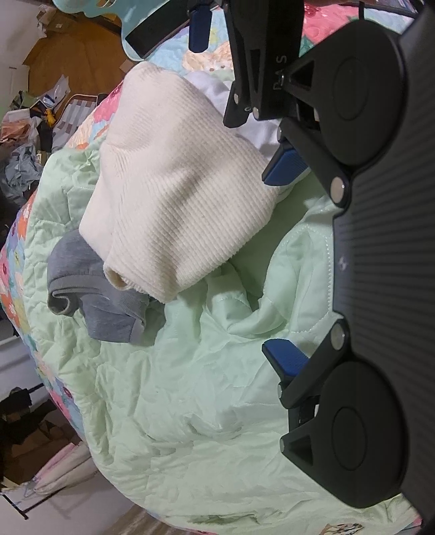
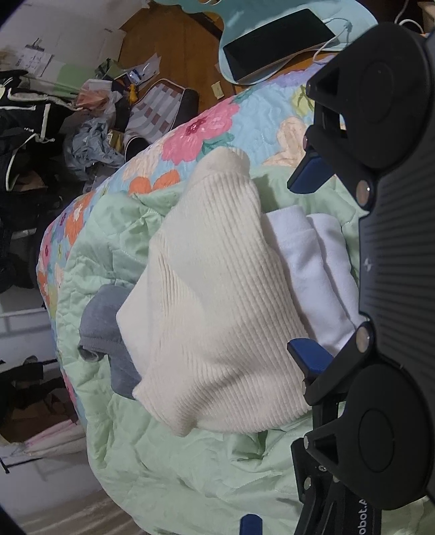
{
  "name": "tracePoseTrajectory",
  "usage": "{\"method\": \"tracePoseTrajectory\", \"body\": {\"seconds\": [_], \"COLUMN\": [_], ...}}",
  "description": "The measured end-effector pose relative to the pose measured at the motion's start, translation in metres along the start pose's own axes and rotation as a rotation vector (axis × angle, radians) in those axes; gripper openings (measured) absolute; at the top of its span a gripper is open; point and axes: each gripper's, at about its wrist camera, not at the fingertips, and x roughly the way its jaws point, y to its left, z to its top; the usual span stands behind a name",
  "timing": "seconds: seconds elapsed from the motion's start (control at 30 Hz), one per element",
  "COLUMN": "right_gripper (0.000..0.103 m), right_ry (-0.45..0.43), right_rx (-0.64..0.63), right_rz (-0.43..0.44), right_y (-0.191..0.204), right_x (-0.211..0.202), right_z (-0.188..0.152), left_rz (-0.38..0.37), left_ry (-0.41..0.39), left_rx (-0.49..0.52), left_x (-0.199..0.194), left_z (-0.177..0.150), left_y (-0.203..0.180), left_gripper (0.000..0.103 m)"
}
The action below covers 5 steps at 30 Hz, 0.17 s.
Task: Fold large clothes
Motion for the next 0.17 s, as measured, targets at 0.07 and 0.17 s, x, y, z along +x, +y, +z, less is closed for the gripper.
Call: {"method": "tracePoseTrajectory", "body": {"seconds": [0.07, 0.17], "right_gripper": [0.094, 0.094], "right_ry": [0.002, -0.008], "right_rx": [-0.006, -0.013], "right_rz": [0.001, 0.005], "right_y": [0.0038, 0.0056], "right_x": [0.0013, 0.0025], "right_z": [0.0005, 0.0], "left_rz": [0.006, 0.001], "left_ry": [-0.008, 0.0], "left_rx": [0.007, -0.005], "left_x": [-0.0014, -0.0003], "left_z": [-0.0002, 0.0011], "left_y": [-0.0005, 0.0025], "left_gripper": [0.1, 0.1]}}
